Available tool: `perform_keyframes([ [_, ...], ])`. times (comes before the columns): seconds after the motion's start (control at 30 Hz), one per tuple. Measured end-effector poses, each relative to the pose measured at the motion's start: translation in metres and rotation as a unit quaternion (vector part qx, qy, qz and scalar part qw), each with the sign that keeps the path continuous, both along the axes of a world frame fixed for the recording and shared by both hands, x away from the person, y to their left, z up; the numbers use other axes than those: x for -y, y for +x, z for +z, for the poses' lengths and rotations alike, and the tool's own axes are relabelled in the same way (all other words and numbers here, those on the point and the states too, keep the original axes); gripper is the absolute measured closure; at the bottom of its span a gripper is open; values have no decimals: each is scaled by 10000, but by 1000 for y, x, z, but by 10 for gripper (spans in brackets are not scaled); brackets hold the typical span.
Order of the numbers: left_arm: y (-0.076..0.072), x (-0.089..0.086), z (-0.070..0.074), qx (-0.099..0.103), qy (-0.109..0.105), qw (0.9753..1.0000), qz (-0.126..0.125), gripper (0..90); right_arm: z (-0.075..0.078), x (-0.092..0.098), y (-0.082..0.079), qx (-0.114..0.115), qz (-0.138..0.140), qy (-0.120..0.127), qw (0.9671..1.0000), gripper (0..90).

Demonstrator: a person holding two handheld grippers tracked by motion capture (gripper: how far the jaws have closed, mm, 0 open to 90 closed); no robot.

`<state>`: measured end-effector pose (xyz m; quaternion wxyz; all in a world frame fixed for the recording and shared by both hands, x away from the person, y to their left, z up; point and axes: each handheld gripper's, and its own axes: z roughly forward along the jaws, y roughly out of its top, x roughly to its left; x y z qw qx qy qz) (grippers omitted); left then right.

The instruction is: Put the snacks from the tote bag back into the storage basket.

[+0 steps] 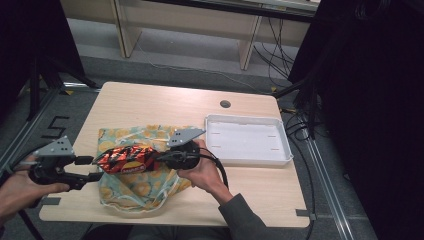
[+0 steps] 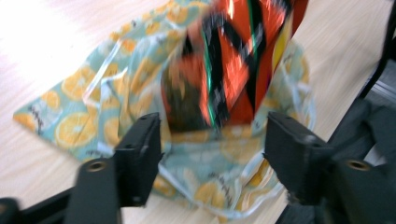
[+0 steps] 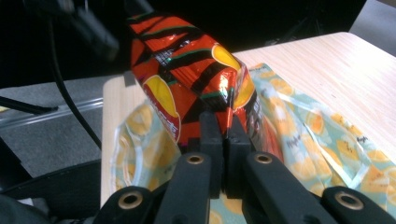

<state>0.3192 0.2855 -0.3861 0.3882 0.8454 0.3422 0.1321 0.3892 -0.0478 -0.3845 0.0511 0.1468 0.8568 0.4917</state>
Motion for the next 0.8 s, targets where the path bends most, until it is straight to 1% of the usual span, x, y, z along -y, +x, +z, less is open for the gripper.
perform_keyframes([
  [0.03,-2,-1,-5,48,-91,9999,116,330,2,0,1,64,52,24,10000,900],
  [0.07,-3,-2,-8,53,-139,9997,197,309,5,0,3,126,120,5,9998,900],
  [0.1,-5,-2,-12,85,-274,9991,315,287,7,-1,2,59,72,65,9999,900],
  [0.13,-5,-3,-15,152,-338,9986,374,278,9,-2,3,101,134,111,9998,900],
  [0.17,-6,-5,-18,154,-322,9987,374,265,12,-2,3,64,140,112,9998,900],
  [0.2,-6,-4,-22,125,-412,9980,460,249,14,-3,3,23,130,126,9998,900],
  [0.23,-7,-1,-26,168,-541,9964,628,235,17,-3,4,51,159,164,9997,900],
  [0.27,-7,-3,-29,103,-365,9977,570,228,20,-4,4,81,149,172,9997,900],
  [0.3,-7,-4,-32,47,-269,9978,599,219,23,-4,4,33,160,196,9997,900],
  [0.33,-7,-2,-37,76,-340,9971,682,210,27,-5,4,45,205,240,9995,900],
  [0.37,-8,1,-42,28,-460,9954,842,207,30,-6,5,98,214,282,9993,900],
  [0.4,-7,0,-45,-30,-396,9959,813,208,34,-6,4,59,229,302,9993,900],
  [0.43,-8,2,-49,-10,-387,9952,903,207,37,-8,5,113,243,367,9990,900],
  [0.47,-8,2,-50,-34,-267,9958,876,206,40,-9,5,93,269,381,9989,900],
  [0.5,-8,2,-51,-28,-246,9958,886,206,44,-10,4,6,258,454,9986,900],
  [0.53,-8,3,-52,30,-263,9951,955,206,47,-12,4,-76,280,511,9983,900],
  [0.57,-9,4,-52,69,-243,9947,1000,207,51,-13,4,-57,298,524,9982,900],
  [0.63,-9,5,-55,35,-271,9942,1036,211,58,-16,4,-55,345,566,9978,900],
  [0.67,-8,6,-58,31,-374,9932,1105,212,62,-18,4,-80,372,605,9974,900],
  [0.7,-6,3,-58,266,-155,9935,1096,219,66,-20,4,-78,380,662,9970,900],
  [0.73,-8,5,-60,40,-251,9931,1141,223,69,-20,5,-79,388,662,9970,900],
  [0.8,-8,5,-61,88,-234,9934,1120,223,73,-21,7,22,406,684,9968,900],
])
